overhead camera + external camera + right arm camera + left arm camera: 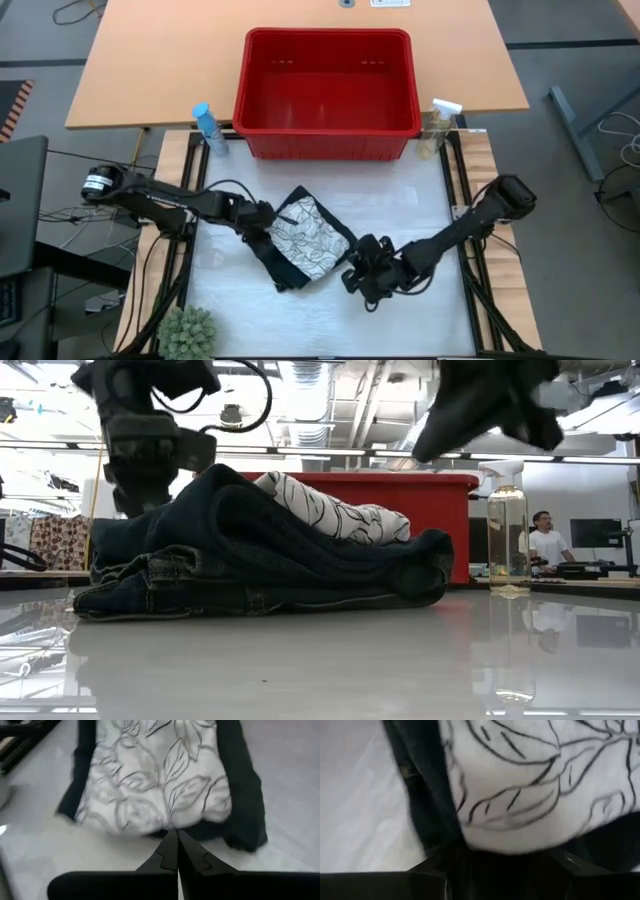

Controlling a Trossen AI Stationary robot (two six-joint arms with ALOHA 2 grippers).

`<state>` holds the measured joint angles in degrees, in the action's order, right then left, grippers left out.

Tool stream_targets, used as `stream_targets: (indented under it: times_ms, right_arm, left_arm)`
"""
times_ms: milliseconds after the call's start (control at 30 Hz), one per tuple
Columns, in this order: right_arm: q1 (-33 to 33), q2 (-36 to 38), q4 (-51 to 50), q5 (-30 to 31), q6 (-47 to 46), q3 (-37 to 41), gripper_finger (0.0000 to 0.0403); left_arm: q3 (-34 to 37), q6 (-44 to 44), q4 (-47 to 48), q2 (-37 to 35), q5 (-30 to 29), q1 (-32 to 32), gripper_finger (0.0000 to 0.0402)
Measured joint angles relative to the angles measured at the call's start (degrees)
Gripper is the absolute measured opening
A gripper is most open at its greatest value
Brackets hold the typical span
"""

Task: Fold Laundry from Bin
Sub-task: Put the stack of folded clothes into the red laundry bin

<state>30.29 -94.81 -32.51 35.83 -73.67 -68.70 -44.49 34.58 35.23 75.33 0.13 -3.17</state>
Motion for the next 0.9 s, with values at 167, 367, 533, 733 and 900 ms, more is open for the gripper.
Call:
stream_targets:
  times_ms: [167,367,533,733,900]
  right_arm:
    - [-1.73,-4.65,10.04,0.64,5.48,1.9,0.0025]
    - [-7.4,-7.42,36.29,-15.67,27.85,2.31,0.0025]
    - [-10.27,-7.66,42.37,-17.56,36.1,2.24,0.003]
    - [-12.7,-7.73,41.56,-17.8,36.19,2.31,0.0038]
    - [-15.51,-7.73,41.44,-17.83,36.19,2.31,0.0039]
  left_arm:
    - [6.64,3.59,-18.31,0.02,0.31,-2.01,0.0167]
    - [7.9,5.56,-26.3,0.04,0.04,-2.18,0.0166]
    - [7.81,6.76,-26.09,0.04,-0.93,-2.18,0.0166]
    - [7.76,6.6,-25.82,0.04,-0.94,-2.15,0.0166]
    - [7.76,6.5,-25.76,0.04,-0.97,-2.15,0.0166]
